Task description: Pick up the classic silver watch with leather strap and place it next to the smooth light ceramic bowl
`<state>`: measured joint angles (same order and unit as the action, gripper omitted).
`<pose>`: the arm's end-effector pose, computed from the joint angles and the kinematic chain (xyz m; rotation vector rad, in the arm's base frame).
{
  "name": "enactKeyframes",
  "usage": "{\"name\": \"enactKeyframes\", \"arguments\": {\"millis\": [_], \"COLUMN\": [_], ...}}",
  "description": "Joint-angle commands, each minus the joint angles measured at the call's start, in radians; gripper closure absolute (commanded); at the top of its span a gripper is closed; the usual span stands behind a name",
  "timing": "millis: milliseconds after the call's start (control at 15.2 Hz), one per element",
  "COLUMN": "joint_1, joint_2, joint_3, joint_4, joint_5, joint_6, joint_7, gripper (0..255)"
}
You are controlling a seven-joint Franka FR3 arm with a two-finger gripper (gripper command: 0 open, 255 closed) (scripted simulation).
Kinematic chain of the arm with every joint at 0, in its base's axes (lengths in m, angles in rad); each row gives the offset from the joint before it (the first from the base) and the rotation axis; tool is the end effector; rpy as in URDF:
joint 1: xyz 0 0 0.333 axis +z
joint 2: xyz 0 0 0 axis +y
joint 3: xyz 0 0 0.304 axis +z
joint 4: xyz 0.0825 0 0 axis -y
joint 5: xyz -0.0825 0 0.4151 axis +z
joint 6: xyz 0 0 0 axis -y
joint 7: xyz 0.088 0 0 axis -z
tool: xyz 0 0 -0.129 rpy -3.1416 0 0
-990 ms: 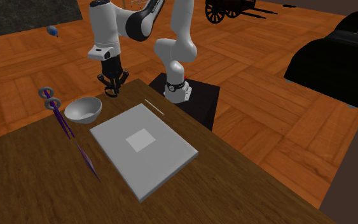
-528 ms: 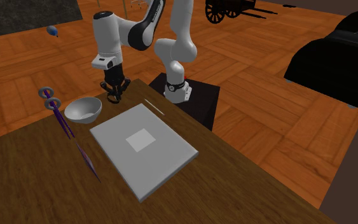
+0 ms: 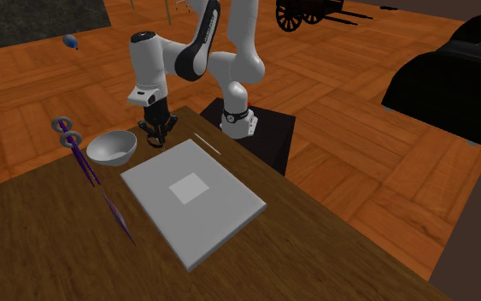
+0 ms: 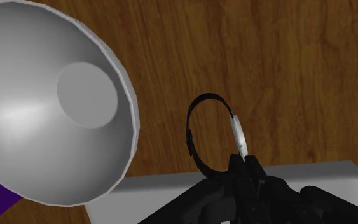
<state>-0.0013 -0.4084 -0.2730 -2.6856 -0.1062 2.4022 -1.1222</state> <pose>0.4139 -0.1074 0.3152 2.7548 1.3955 0.1682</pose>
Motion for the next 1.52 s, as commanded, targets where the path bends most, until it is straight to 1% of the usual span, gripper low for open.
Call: {"name": "enactKeyframes", "arguments": {"millis": [0,528,594,924,1188,1452], "joint_1": [0.002,0.002,0.002,0.002,-0.010,-0.010], "joint_2": [0.027,0.027,0.027,0.027,-0.081,-0.081], "joint_3": [-0.006,-0.006,-0.006,-0.006,0.014,0.014], "joint_4": [-0.017,-0.017,-0.017,-0.017,0.036,0.036], "joint_5": [0.002,0.002,0.002,0.002,-0.008,-0.008], "joint_6": [0.044,0.044,0.044,0.044,-0.116,-0.116], "joint_7": [-0.005,-0.005,-0.005,-0.005,0.007,0.007], "gripper": [255,255,0,0,0,0]}}
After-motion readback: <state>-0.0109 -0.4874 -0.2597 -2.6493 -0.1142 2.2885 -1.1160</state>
